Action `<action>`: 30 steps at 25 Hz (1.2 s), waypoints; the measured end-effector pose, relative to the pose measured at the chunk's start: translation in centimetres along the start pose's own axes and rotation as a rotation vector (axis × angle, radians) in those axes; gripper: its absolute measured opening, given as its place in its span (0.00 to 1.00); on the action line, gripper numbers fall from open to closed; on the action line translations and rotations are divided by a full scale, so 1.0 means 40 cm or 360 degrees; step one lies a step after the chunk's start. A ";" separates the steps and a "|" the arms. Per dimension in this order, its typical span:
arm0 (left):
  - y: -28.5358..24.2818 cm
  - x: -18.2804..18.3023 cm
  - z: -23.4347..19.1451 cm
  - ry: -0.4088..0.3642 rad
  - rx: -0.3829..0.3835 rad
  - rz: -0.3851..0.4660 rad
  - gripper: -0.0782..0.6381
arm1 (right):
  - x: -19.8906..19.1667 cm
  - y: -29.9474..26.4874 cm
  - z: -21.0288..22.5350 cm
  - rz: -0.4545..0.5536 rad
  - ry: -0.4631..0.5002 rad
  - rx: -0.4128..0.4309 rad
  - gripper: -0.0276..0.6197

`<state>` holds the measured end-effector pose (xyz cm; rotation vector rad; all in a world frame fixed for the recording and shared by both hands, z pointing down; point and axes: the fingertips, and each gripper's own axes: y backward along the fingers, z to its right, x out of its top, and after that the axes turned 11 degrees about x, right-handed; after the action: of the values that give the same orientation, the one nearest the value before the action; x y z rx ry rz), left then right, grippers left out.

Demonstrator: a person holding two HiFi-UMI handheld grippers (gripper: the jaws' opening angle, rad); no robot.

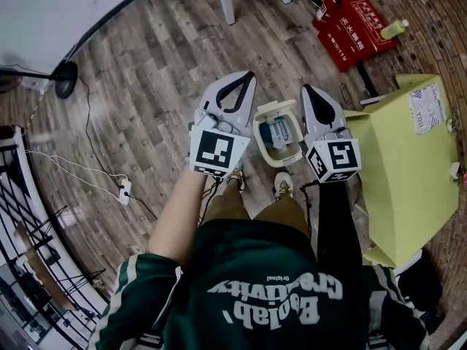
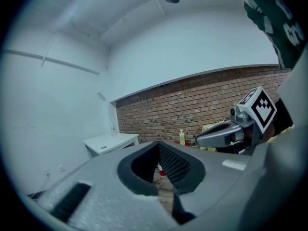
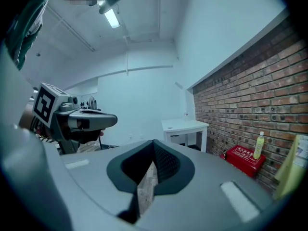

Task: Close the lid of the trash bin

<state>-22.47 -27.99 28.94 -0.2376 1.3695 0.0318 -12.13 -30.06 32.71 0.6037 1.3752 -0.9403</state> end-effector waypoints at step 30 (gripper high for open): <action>-0.120 -0.173 0.017 0.0105 -0.0026 -0.0069 0.12 | -0.364 -0.124 0.057 -0.0479 -0.0127 0.0115 0.06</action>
<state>-22.43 -31.76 36.51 -0.2841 1.4294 -0.0007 -14.18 -31.59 48.07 0.4141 1.3881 -1.2466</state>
